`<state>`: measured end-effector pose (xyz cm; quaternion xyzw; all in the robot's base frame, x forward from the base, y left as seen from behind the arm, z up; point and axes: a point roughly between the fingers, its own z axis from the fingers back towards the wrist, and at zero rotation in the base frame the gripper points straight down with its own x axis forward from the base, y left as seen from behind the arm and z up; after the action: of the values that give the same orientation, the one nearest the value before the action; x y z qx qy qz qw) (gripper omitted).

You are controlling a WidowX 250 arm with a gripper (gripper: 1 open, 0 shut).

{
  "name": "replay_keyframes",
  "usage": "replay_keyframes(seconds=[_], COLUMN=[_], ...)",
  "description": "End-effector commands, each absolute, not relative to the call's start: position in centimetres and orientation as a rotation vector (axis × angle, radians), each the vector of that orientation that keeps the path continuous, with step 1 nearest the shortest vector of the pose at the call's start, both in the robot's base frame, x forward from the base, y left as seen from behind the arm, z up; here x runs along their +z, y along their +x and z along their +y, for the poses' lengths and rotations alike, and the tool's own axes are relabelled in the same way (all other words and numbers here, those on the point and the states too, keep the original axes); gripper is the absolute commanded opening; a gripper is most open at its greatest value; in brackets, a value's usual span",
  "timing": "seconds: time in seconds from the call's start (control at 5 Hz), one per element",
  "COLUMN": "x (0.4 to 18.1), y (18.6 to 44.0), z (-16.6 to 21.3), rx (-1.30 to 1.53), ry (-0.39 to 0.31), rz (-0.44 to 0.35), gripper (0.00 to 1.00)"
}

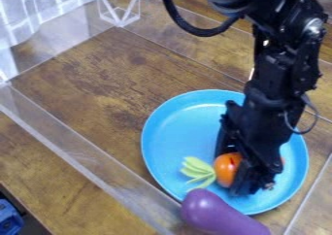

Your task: Remove the carrot from the blue tray and put it on the table

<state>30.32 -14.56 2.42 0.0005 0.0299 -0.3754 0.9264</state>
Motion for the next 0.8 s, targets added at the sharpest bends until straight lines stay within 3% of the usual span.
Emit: replay_keyframes(seconds=[0.0,0.6], x=[3.0,5.3], y=[30.7,30.9], z=[-14.5,-16.1], rx=[-0.748,-0.708], ry=[-0.015,-0.041], rz=[0.044,0.041], gripper=[0.00,0.00])
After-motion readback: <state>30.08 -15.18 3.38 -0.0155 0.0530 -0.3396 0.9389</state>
